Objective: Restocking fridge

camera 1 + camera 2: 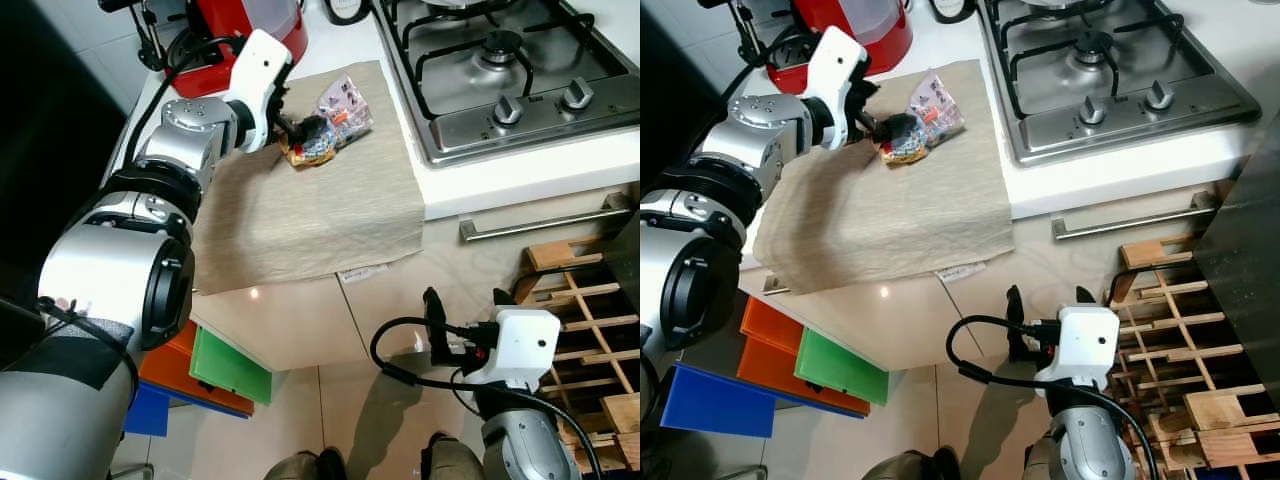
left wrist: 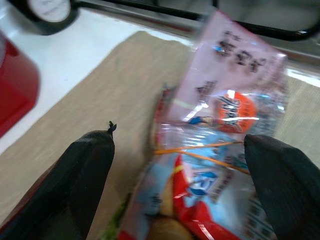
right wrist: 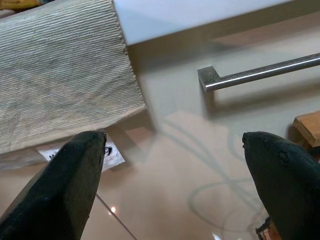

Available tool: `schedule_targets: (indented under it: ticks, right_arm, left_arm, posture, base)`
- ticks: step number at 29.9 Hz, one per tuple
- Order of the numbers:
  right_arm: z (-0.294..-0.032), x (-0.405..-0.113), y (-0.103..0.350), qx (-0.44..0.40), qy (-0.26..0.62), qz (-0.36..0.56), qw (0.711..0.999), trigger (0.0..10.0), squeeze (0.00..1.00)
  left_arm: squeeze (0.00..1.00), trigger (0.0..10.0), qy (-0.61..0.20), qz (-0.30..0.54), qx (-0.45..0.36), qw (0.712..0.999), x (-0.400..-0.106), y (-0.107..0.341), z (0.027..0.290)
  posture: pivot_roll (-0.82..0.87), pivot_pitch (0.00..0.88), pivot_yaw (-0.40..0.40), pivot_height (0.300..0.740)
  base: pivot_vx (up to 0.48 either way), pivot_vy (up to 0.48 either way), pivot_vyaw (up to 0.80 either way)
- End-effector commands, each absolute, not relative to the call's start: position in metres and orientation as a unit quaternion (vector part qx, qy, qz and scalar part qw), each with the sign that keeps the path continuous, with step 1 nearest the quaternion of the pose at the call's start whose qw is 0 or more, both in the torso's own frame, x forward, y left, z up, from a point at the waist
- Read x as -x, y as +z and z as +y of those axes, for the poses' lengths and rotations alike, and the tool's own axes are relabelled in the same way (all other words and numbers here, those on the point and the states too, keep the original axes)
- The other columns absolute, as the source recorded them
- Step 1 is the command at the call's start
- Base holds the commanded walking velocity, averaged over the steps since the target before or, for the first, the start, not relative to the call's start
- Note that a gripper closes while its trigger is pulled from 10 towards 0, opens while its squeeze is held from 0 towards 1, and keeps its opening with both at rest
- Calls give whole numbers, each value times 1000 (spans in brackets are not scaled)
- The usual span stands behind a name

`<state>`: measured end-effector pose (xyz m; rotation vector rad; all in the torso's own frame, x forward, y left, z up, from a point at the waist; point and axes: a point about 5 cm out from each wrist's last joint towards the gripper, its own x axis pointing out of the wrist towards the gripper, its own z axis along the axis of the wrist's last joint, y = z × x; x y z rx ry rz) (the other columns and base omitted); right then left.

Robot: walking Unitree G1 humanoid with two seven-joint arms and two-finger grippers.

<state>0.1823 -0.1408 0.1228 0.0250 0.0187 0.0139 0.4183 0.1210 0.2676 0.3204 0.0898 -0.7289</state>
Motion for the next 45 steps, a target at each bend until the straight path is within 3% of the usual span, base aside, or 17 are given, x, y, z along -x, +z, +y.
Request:
schedule_targets:
  ticks: [1,6,7,15,22,23,24,32,45]
  right_arm:
    - [-136,-181,121,-20,19,17,999,10000,0]
    - [-136,-179,120,-19,24,21,999,10000,0]
    - [-136,-180,120,-19,24,21,999,10000,0]
    - [-132,-183,119,-22,34,22,999,10000,0]
    - [-133,-184,118,-23,35,24,999,10000,0]
    - [-133,-184,118,-23,35,24,999,10000,0]
    - [-133,-184,118,-22,35,23,999,10000,0]
    - [-134,-197,117,-23,41,16,999,10000,0]
    - [-138,-220,121,-13,67,1,998,10000,0]
  left_arm:
    - [1000,10000,-358,54,-169,917,-418,265,126]
    - [1000,10000,-383,88,-185,901,-414,249,124]
    - [0,10000,-378,93,-190,901,-414,246,123]
    - [0,10000,-247,123,-156,948,-420,228,137]
    - [0,10000,-256,120,-163,945,-419,223,134]
    - [0,6039,-262,116,-164,944,-419,224,132]
    - [0,0,-270,112,-166,942,-418,225,129]
    - [0,0,-324,106,-157,927,-415,225,120]
    - [0,0,-309,92,-148,935,-417,229,130]
  posture:
    - [-247,137,261,740]
    - [-249,134,260,740]
    - [-248,134,260,740]
    - [-234,137,260,740]
    - [-236,133,262,740]
    - [-236,131,262,740]
    - [-236,131,262,740]
    - [-209,75,242,740]
    - [-191,30,199,740]
  base:
    - [0,0,0]
    - [0,0,0]
    - [0,0,0]
    - [0,0,0]
    - [0,0,0]
    - [0,0,0]
    - [0,0,0]
    - [0,0,0]
    - [0,0,0]
